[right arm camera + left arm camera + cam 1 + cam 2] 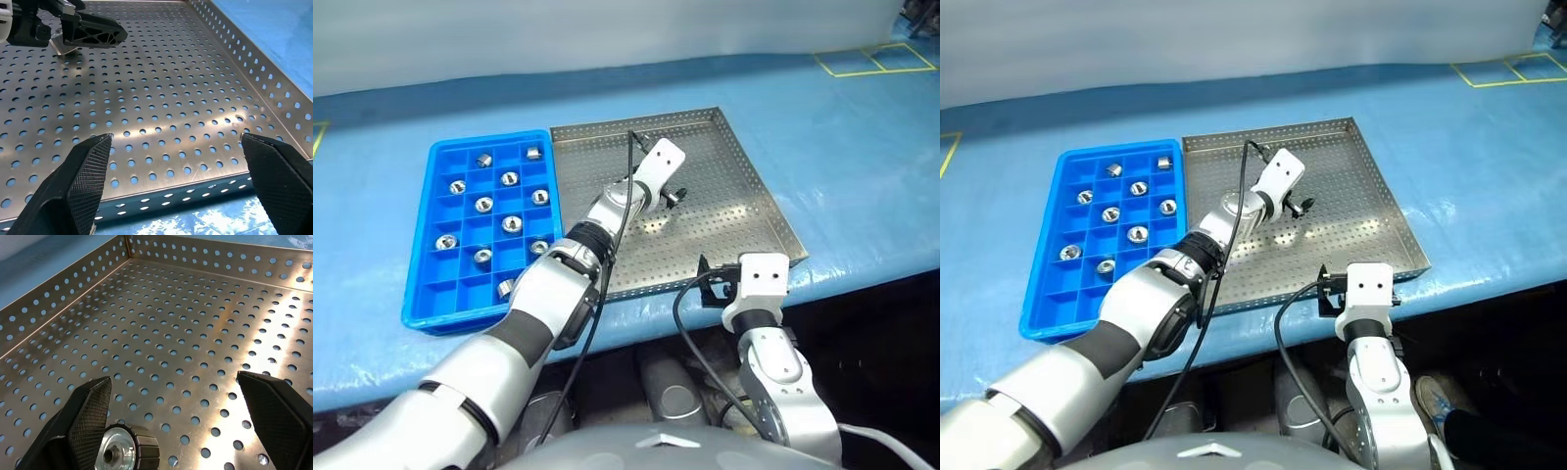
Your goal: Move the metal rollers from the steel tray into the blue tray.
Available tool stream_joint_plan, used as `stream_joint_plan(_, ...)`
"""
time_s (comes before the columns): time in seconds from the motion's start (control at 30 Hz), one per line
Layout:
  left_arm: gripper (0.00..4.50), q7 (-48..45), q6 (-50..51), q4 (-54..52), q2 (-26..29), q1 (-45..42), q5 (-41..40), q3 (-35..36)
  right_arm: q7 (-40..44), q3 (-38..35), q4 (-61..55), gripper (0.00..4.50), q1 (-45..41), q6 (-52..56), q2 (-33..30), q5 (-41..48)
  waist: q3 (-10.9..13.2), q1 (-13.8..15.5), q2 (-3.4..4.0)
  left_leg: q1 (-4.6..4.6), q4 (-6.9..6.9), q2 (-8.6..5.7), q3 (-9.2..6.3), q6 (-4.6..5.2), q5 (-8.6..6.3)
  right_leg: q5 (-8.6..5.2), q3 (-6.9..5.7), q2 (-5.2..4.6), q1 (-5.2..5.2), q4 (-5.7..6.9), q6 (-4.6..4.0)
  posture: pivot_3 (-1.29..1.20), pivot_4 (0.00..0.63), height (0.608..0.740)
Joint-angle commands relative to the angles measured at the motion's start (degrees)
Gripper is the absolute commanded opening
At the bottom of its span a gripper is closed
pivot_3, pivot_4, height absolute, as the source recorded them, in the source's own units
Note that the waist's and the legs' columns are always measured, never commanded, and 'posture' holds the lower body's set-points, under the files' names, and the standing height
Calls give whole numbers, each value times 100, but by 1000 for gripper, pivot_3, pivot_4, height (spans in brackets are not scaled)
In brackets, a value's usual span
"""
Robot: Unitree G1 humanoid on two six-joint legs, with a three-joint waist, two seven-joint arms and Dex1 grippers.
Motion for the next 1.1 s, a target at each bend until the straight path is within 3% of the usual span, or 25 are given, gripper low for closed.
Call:
stream_joint_plan(0.03, 4500, 241, -36, 41, -305, -229, 59, 154, -48, 24, -243, 4469, 25, -134, 45, -41, 0, -72, 0, 0, -1, 0, 0, 0, 0, 0, 0, 0, 0, 0, 0, -446, 150, 740)
stream_joint_plan(0.5, 4500, 976, 40, 120, -191, -118, 196, 469, -27, 33, -252, 4469, 60, -79, 65, -83, 0, -236, 0, 3, -3, 0, 3, 0, 0, 2, 3, -1, 1, 0, 5, -448, 150, 740)
stream_joint_plan(1.1, 4500, 997, 528, 139, -265, 175, -22, 1035, 3, 31, -204, 4469, -11, -57, 83, -107, 0, -242, 0, 5, -2, -1, 4, 0, 0, 3, 5, -1, 2, 2, 7, -441, 150, 740)
